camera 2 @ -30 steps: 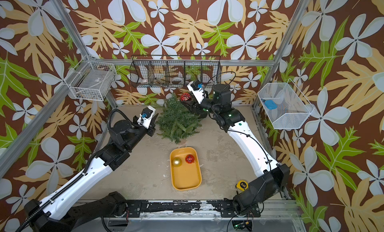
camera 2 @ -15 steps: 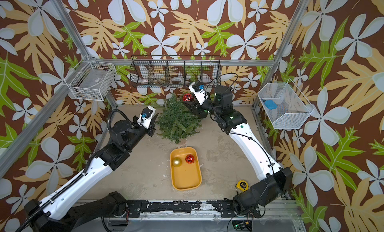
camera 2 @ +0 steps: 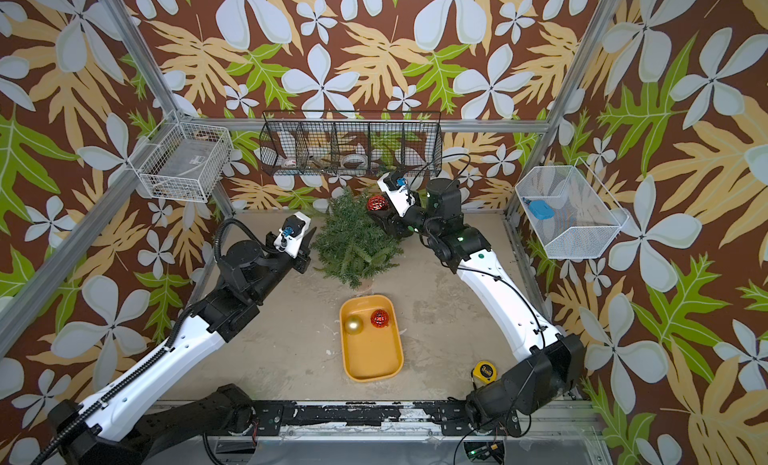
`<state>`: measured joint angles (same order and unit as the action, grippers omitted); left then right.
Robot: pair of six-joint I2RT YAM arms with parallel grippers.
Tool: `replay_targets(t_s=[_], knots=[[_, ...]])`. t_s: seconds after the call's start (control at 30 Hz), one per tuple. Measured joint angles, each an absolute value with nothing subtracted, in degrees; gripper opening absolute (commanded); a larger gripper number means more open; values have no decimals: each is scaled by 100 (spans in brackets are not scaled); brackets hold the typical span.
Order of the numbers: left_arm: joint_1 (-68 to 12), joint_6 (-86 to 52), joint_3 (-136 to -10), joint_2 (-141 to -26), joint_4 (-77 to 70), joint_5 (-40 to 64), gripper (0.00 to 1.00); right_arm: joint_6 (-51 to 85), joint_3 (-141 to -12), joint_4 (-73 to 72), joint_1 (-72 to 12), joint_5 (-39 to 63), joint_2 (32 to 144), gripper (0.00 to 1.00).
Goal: Decorate the small christmas tree with ornaments
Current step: Hang an ornament on the christmas tree.
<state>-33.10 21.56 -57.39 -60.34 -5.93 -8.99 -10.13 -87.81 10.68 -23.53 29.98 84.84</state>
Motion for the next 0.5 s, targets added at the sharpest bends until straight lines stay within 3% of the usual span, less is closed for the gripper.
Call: replay_targets(t_s=[0.17,0.33,0.5], knots=[[-3310,2156,-5739,-6034,-593,-899,19,-1055,-8670,1024,-2355,2967,8416,53],[-3310,2156,-5739,-6034,-593,-899,19,-1052,-8659,1011,-2355,2963,8399,80],[-3310,2156,-5739,-6034,-593,-899,19,-1050,-8543,965,-2355,2958,8302,85]])
